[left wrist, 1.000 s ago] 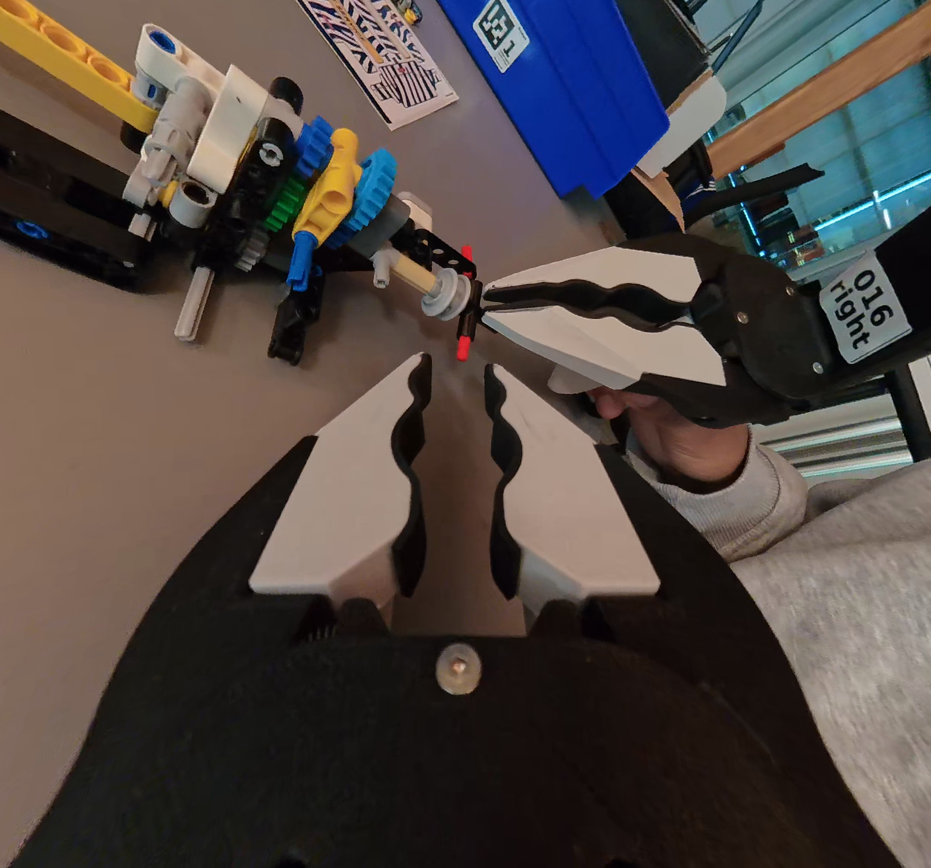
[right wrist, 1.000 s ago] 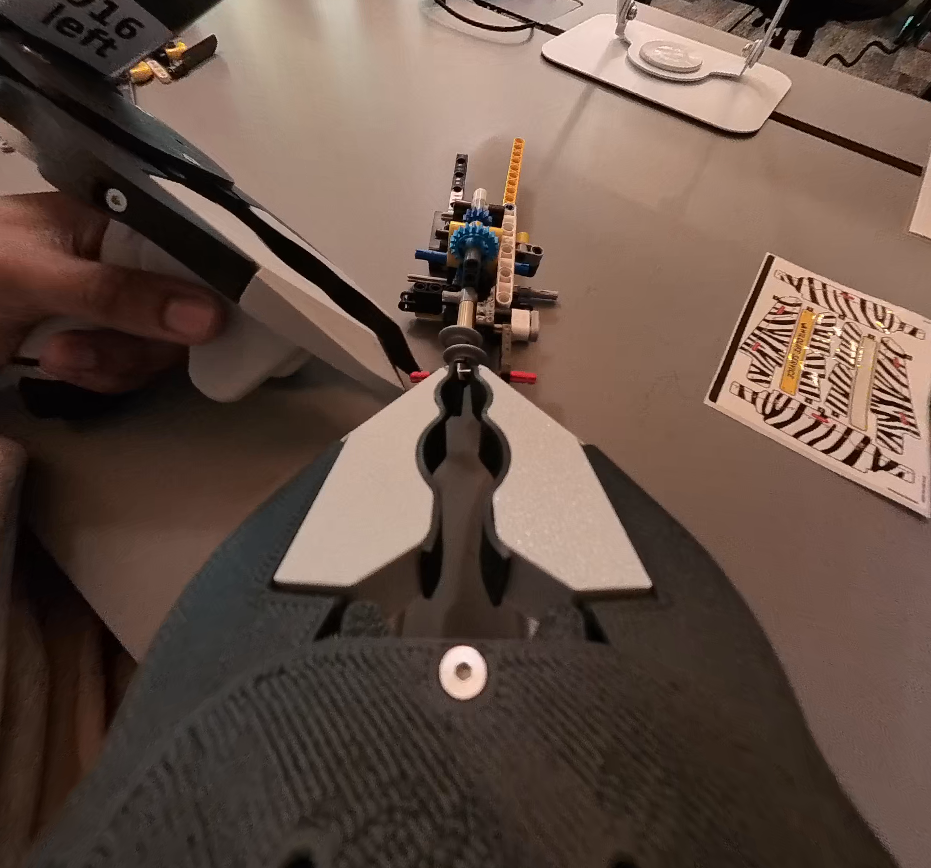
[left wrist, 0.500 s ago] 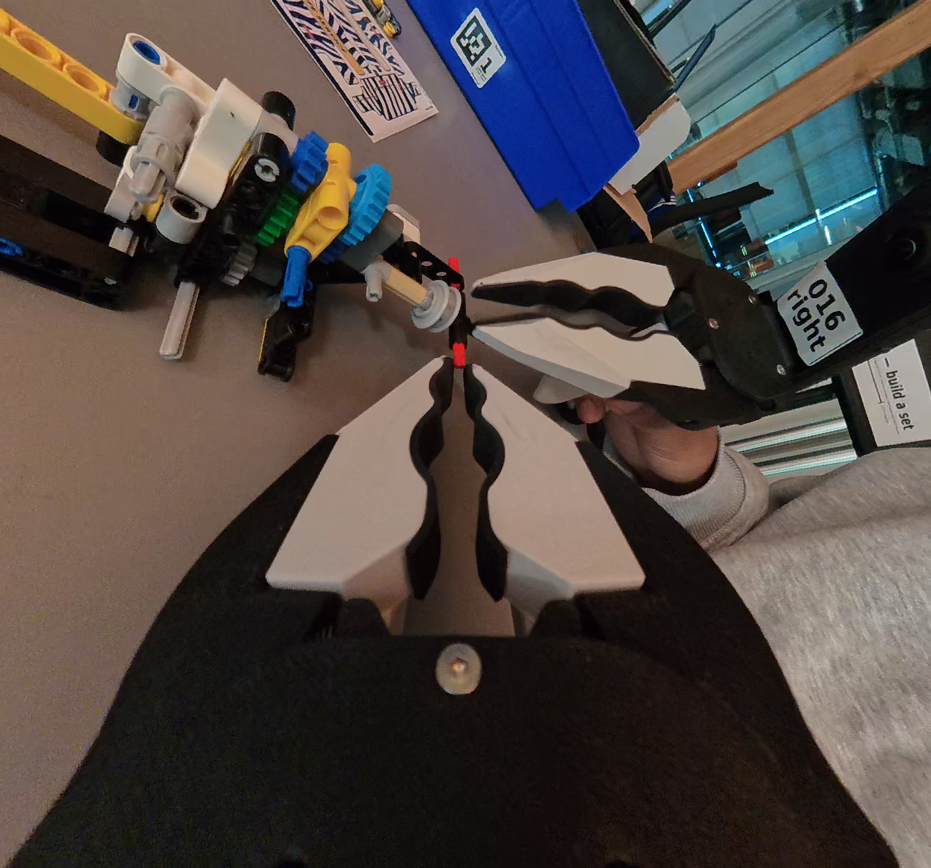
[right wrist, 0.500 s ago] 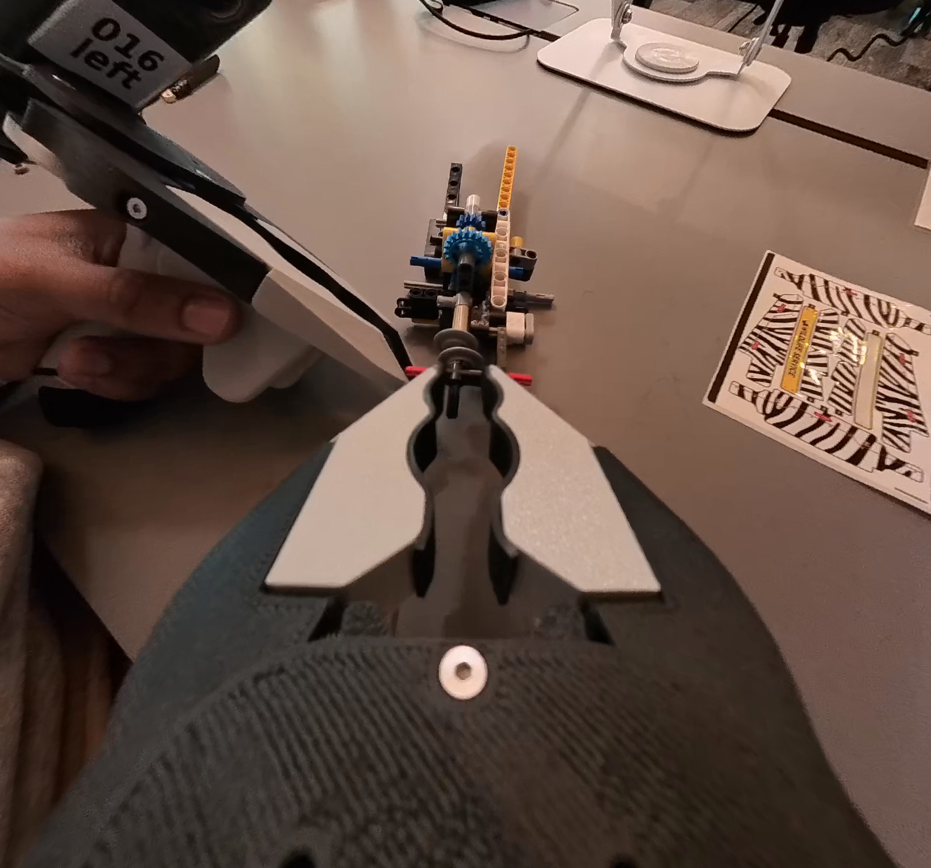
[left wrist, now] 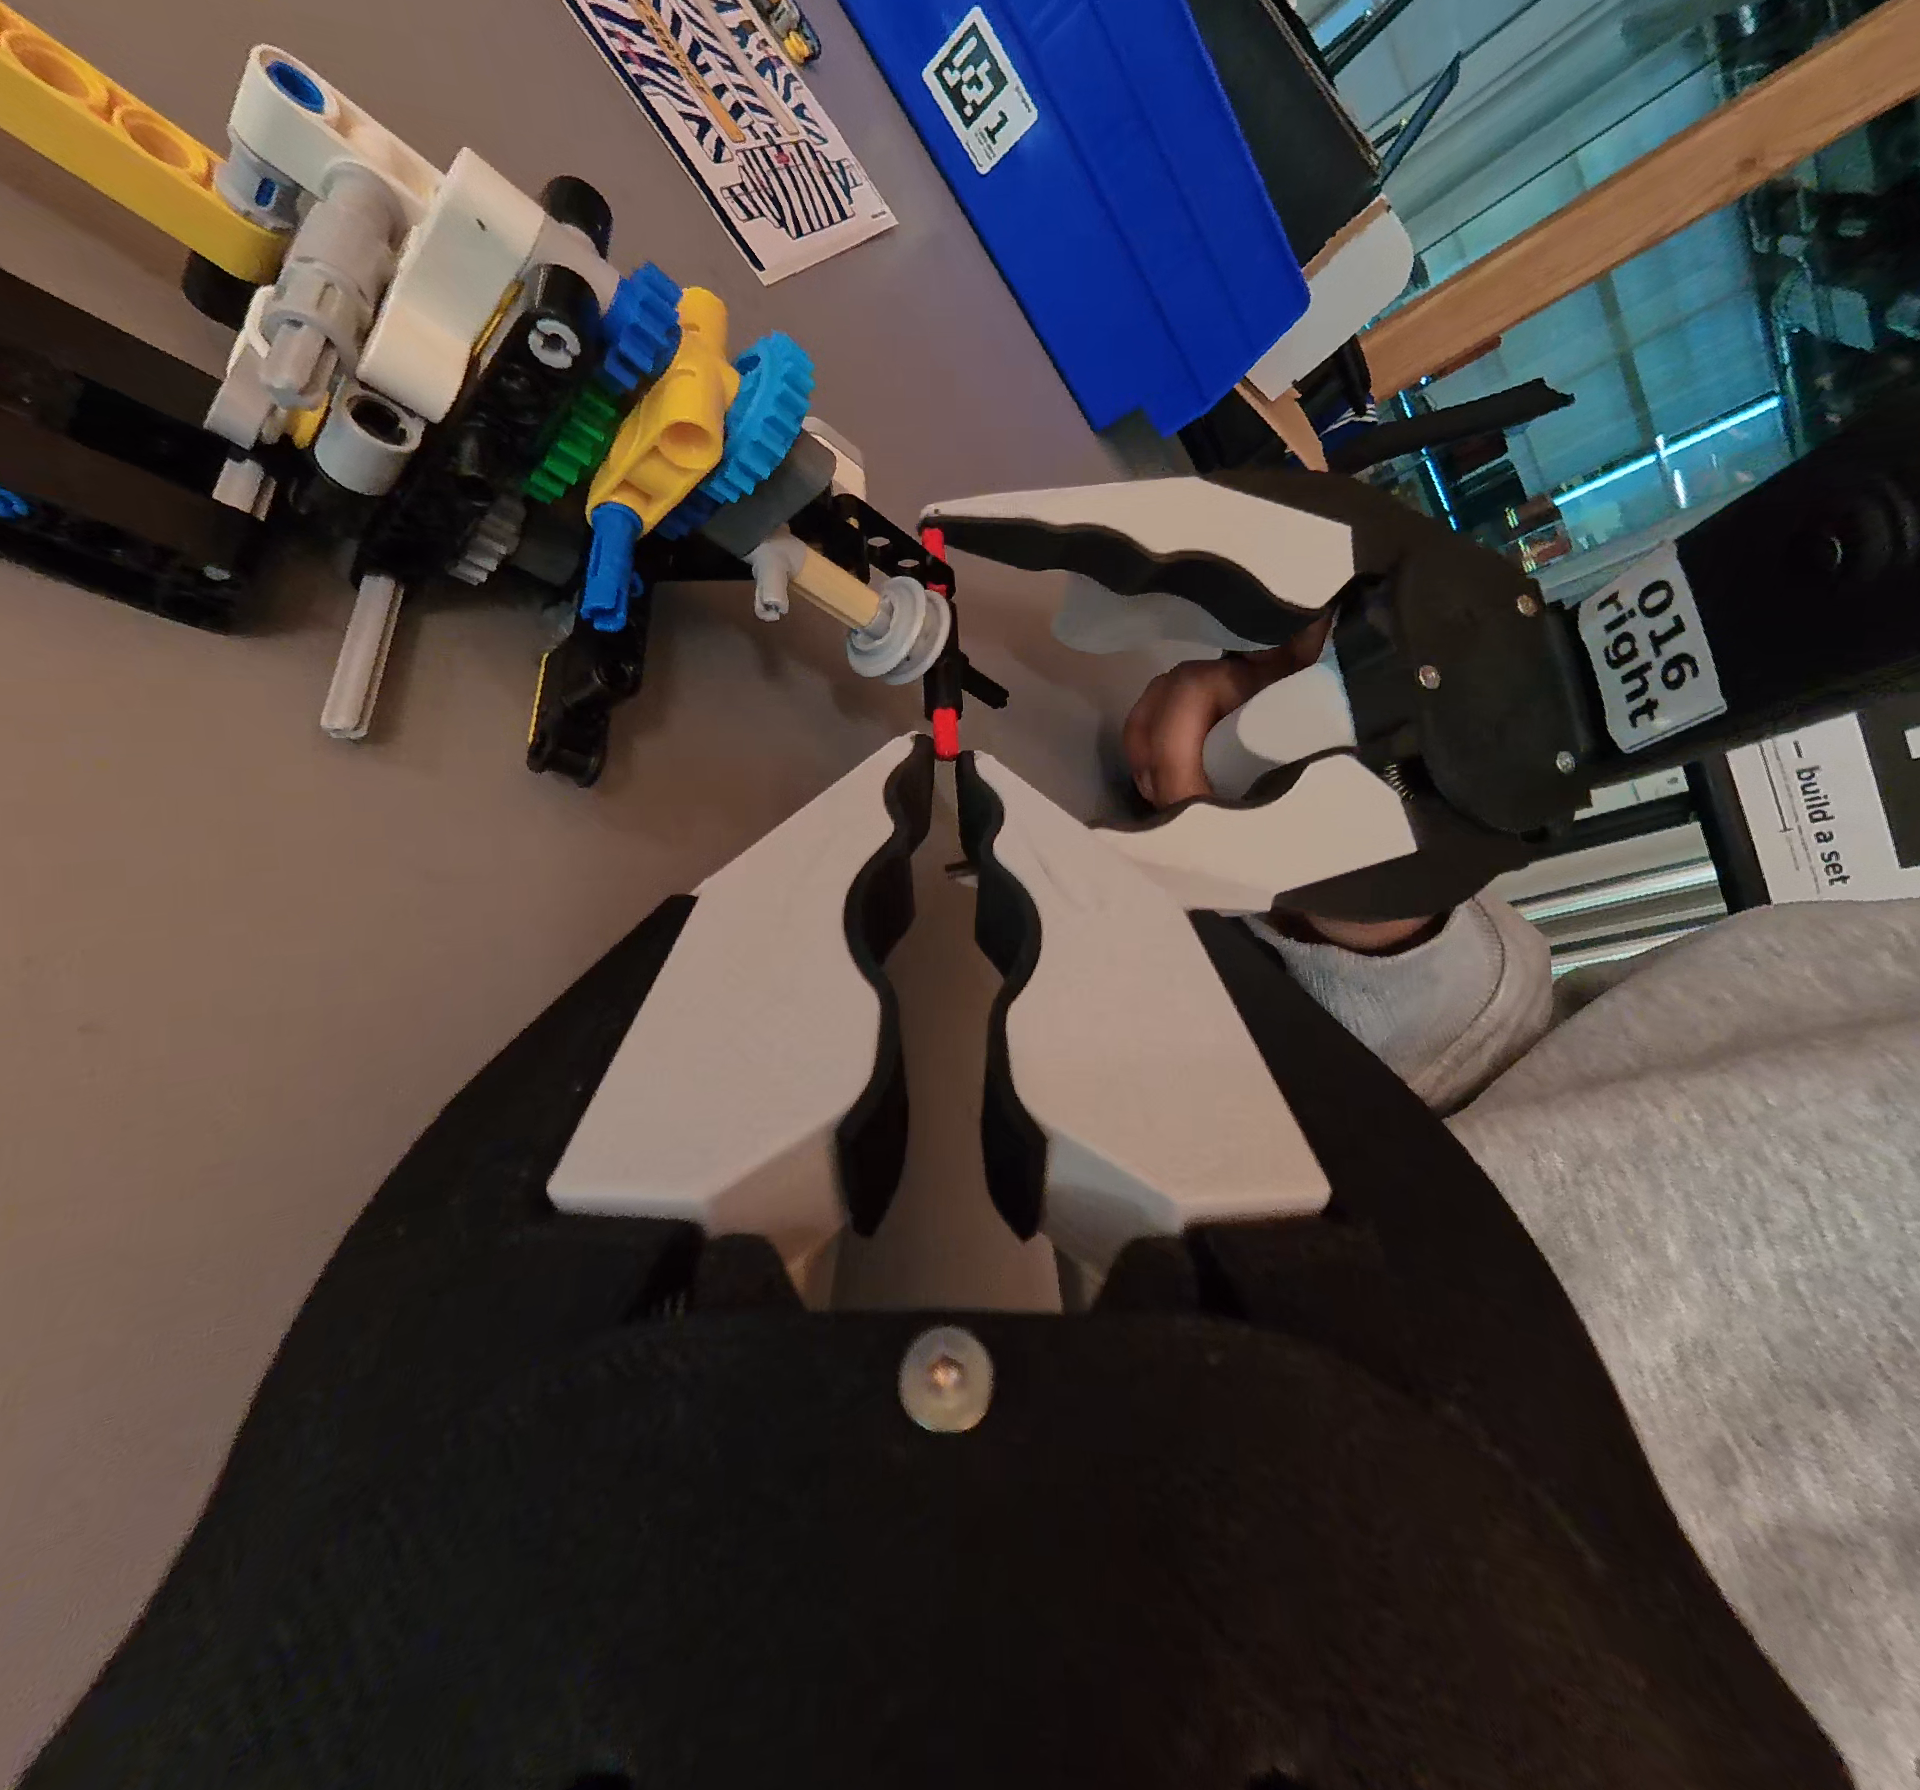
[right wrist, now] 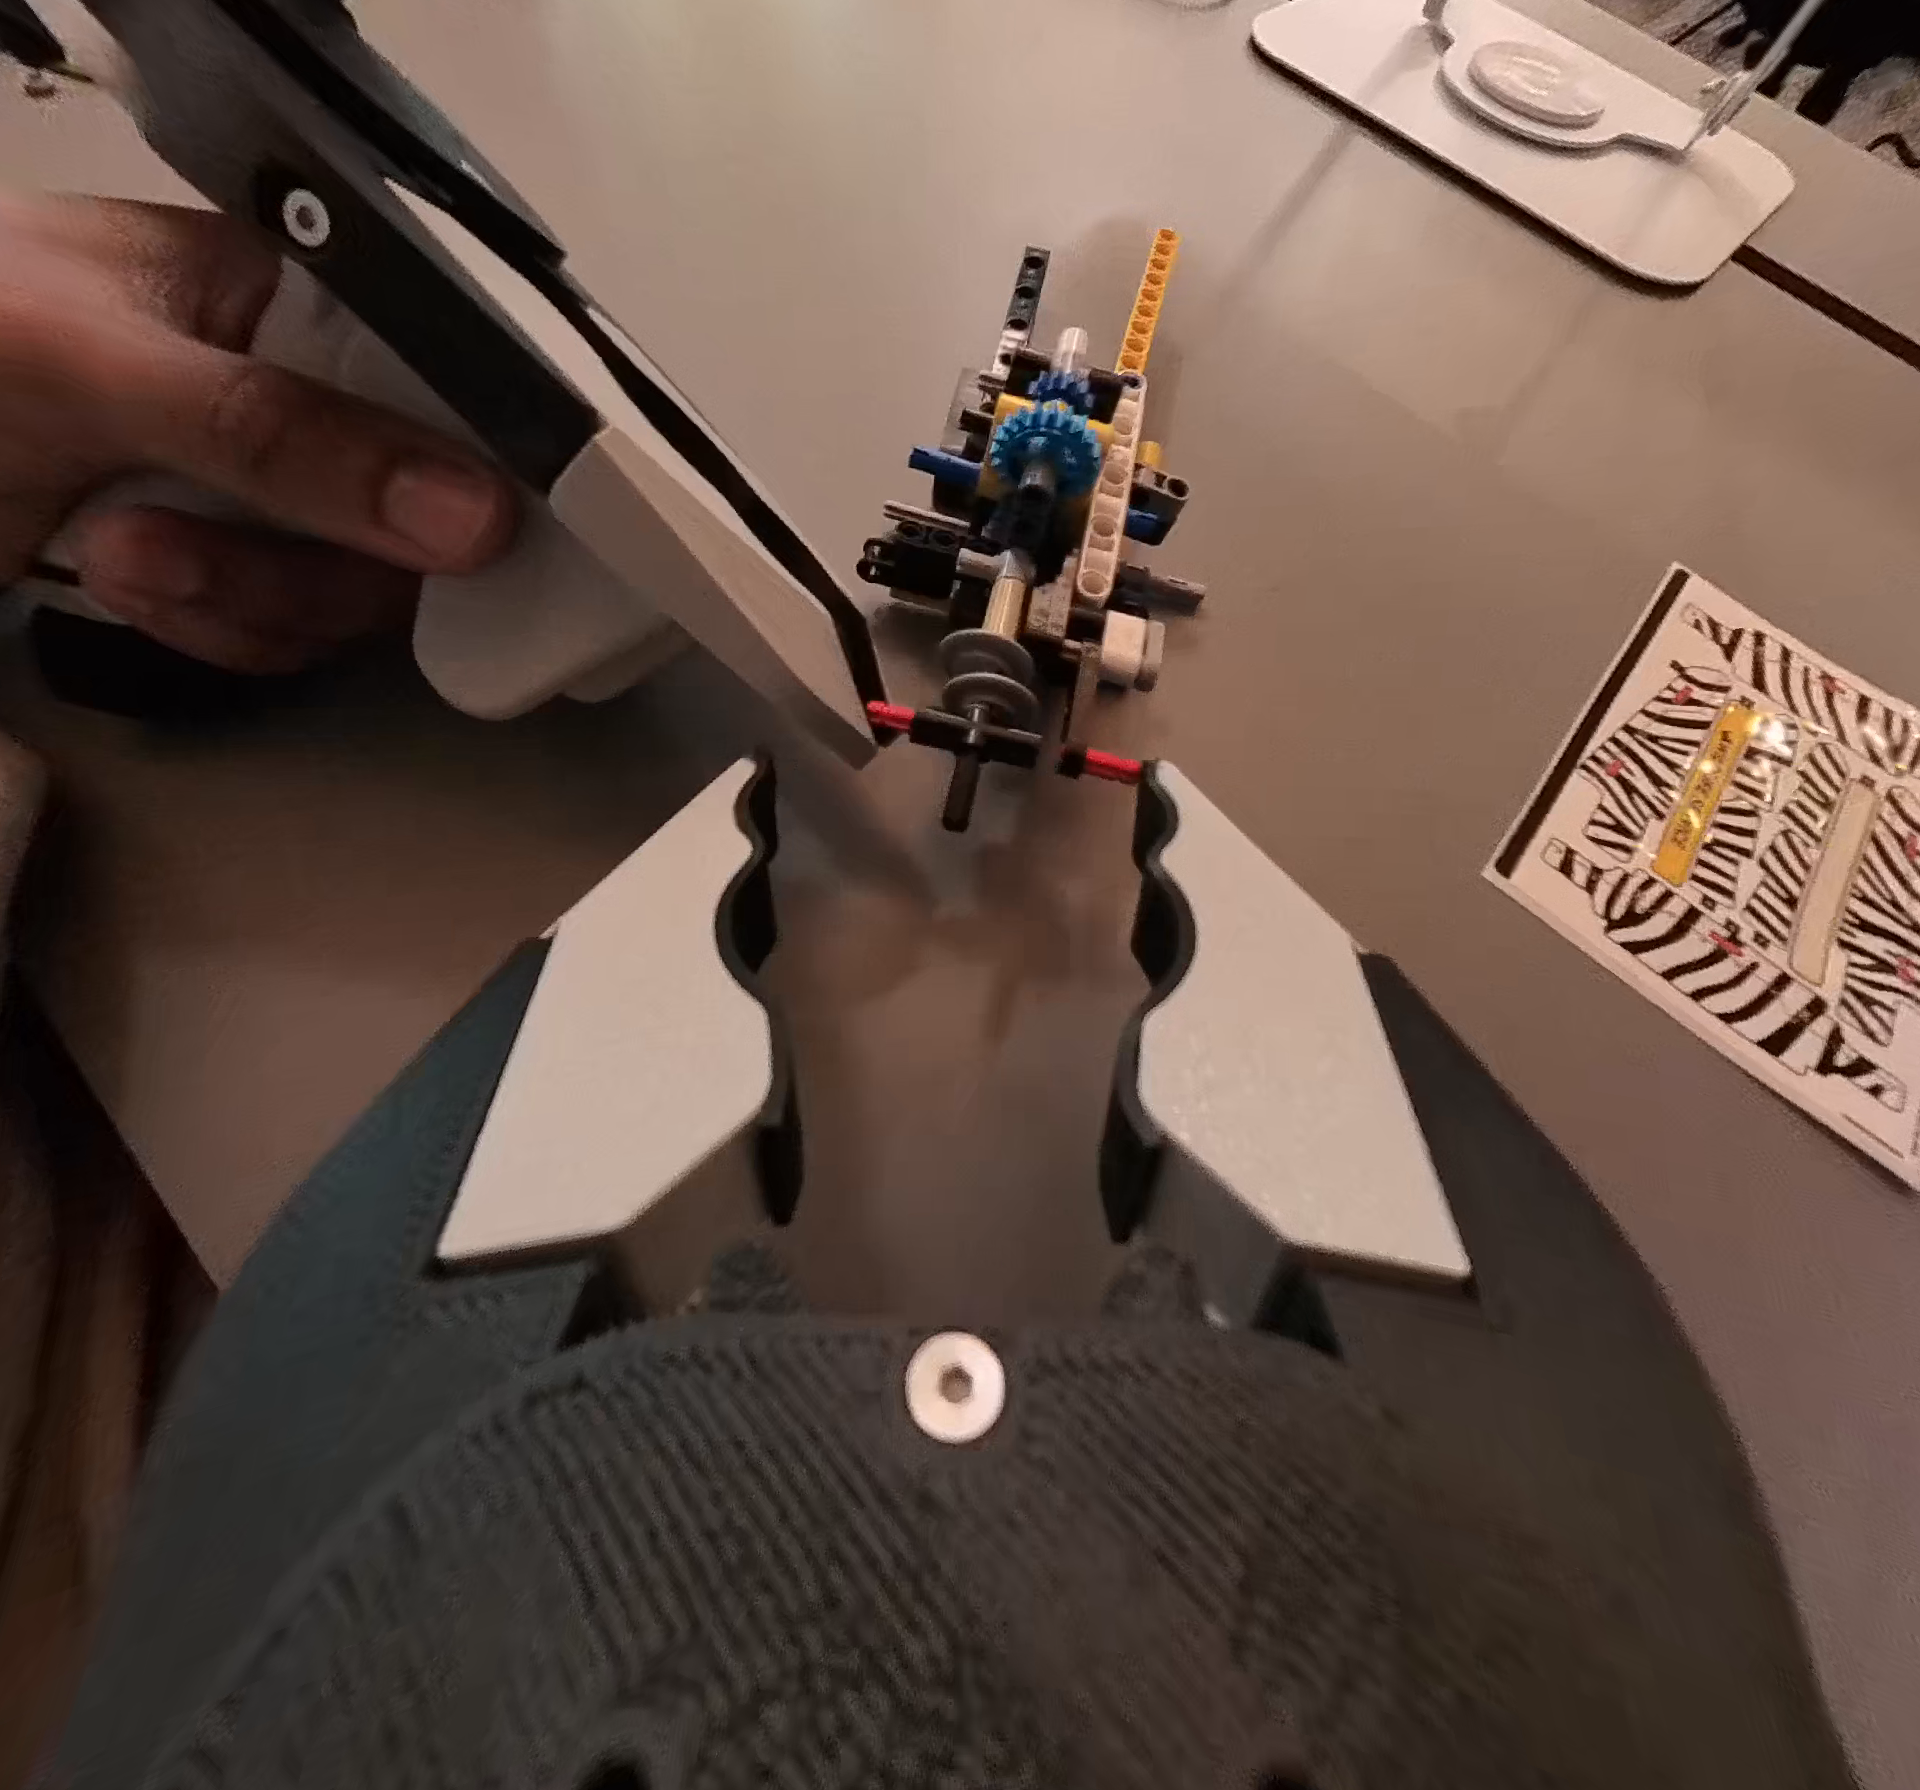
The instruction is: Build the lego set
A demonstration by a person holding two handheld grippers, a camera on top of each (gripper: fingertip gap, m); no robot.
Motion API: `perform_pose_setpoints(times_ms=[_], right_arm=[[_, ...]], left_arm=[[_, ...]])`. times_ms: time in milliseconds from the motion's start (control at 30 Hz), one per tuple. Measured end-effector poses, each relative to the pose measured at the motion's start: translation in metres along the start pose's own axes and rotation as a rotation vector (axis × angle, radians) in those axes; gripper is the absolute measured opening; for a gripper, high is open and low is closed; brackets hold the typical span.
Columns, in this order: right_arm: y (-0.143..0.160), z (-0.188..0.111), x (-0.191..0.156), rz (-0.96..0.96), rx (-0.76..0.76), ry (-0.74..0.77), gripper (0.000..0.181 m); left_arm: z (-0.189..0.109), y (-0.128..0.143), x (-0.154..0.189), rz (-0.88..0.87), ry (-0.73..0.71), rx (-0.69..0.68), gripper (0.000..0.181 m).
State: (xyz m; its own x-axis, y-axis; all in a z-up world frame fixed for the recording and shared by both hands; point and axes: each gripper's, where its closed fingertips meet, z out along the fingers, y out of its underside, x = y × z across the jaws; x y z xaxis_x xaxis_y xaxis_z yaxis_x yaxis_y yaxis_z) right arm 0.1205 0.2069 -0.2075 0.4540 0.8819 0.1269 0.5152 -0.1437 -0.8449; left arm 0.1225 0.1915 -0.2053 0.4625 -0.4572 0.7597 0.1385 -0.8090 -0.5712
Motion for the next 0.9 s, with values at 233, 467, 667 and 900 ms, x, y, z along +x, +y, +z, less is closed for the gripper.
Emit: perform_pose_setpoints(times_ms=[233,467,667,900], right_arm=[[-0.0002,0.0012,-0.0002,-0.003,-0.002,0.002,0.064],[-0.0024,-0.0010,0.0028,0.019,0.016,0.007,0.055],[-0.0037,-0.0021,0.0037,0.038,0.027,0.002,0.055],[-0.0046,-0.0024,0.0042,0.052,0.034,-0.002,0.053]], left_arm=[[0.0005,0.0006,0.0002,0.000,0.002,-0.005,0.003],[-0.0003,-0.0014,0.0016,-0.020,0.025,0.004,0.006],[-0.0003,-0.0027,0.0025,-0.024,0.037,0.009,0.007],[-0.0009,-0.0039,0.0027,-0.044,0.050,0.012,0.009]])
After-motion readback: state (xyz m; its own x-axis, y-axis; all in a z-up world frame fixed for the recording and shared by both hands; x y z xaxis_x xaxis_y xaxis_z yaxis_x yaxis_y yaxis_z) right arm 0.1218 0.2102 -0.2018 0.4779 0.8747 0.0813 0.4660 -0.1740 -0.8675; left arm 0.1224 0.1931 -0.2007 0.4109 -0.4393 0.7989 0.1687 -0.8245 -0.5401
